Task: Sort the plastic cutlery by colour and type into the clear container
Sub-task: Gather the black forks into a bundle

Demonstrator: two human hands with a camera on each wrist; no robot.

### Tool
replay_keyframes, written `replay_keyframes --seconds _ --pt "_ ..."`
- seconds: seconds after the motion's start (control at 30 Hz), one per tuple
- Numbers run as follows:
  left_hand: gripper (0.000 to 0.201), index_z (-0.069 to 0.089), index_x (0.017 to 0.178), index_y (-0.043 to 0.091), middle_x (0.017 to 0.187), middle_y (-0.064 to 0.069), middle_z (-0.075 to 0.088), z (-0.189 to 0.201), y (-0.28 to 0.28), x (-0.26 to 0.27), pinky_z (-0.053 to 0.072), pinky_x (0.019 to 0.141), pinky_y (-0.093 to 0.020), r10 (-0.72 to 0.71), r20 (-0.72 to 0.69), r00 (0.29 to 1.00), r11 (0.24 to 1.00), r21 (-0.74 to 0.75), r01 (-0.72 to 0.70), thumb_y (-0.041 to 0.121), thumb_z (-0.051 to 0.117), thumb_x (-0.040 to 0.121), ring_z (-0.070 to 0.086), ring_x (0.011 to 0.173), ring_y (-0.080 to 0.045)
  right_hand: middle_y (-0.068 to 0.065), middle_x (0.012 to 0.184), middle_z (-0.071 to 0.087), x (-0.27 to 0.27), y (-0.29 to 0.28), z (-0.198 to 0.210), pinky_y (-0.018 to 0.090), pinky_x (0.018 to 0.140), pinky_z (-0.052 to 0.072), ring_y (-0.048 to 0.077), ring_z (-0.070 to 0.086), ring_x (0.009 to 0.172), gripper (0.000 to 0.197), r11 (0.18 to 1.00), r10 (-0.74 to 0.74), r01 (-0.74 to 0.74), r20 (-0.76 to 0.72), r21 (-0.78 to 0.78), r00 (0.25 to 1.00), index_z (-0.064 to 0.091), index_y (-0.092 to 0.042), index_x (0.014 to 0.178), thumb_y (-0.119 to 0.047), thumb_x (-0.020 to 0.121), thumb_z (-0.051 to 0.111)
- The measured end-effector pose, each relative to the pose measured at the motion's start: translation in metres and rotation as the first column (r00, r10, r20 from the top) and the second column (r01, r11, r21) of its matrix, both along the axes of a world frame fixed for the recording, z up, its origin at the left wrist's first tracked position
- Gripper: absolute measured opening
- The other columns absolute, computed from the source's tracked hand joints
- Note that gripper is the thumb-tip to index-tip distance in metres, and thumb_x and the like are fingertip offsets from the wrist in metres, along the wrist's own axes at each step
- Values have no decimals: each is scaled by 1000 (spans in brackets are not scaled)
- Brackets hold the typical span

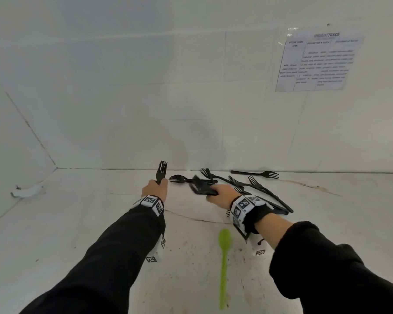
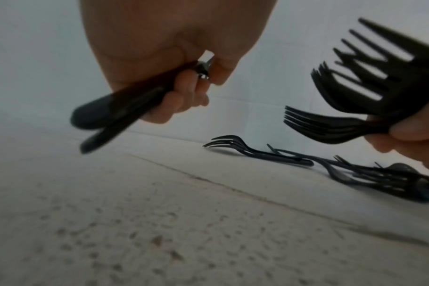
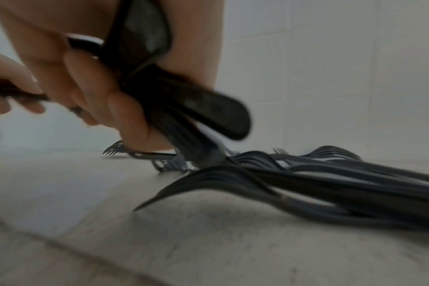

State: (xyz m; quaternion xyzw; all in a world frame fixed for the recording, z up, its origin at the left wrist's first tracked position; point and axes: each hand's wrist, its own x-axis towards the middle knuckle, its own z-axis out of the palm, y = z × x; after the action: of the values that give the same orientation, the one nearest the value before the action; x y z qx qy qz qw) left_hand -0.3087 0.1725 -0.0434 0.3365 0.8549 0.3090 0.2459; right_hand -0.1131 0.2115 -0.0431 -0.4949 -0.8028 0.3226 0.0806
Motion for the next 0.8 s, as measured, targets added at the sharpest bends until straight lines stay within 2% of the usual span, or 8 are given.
replay_keyframes --seconds 0.13,0.27,0.43,0.5,0.53,0.6,0.67,0.8 --pt "43 49 127 -3 127 -23 53 0 -1 14 40 93 -35 12 132 991 999 40 -18 24 27 101 51 115 -36 7 77 55 16 15 5 26 53 45 18 49 53 7 959 -284 281 -137 -46 949 52 -12 89 -16 91 46" --pt "32 52 114 2 86 -12 56 -1 -8 38 42 50 -28 -29 345 938 993 114 -11 24 32 100 50 57 -24 8 87 54 30 30 5 27 72 40 25 52 82 17 933 -355 356 -26 46 934 59 -8 100 -15 87 51" --pt "27 47 113 6 76 -8 51 -5 -11 68 37 44 -24 -43 443 895 993 114 -9 25 33 99 43 51 -17 11 98 65 53 35 2 23 71 42 26 60 89 25 948 -316 299 215 109 924 63 -8 105 -17 81 61" --pt "34 49 117 3 88 -17 56 -10 -9 77 49 57 -35 -40 463 885 993 119 -17 25 34 97 53 63 -30 7 92 63 61 33 -2 24 71 46 23 60 85 36 966 -258 249 320 71 912 65 -7 104 -28 75 71" --pt "35 53 115 3 97 -21 59 -13 -9 81 52 76 -45 -45 471 881 993 115 -11 25 35 96 58 78 -38 6 90 63 63 32 -5 25 73 49 23 61 87 40 974 -227 219 356 62 907 65 -8 103 -33 74 73" --pt "30 61 96 6 114 -25 60 -19 -8 86 42 100 -51 -54 493 869 996 84 14 23 36 95 55 106 -48 7 99 66 64 31 -8 27 81 50 24 63 97 43 983 -185 170 411 74 892 65 -10 108 -36 76 71" --pt "30 59 78 11 125 -25 56 -24 -8 89 39 102 -50 -60 492 869 997 73 27 22 37 95 48 120 -46 9 109 67 64 30 -9 26 83 48 25 63 103 41 985 -173 148 431 91 886 63 -10 114 -32 79 69" --pt "32 61 96 5 127 -26 55 -29 -7 96 40 101 -49 -90 475 875 995 73 63 22 34 96 48 121 -46 12 112 65 65 29 -4 25 83 44 26 60 105 35 988 -153 131 367 83 917 62 -9 113 -27 84 62"
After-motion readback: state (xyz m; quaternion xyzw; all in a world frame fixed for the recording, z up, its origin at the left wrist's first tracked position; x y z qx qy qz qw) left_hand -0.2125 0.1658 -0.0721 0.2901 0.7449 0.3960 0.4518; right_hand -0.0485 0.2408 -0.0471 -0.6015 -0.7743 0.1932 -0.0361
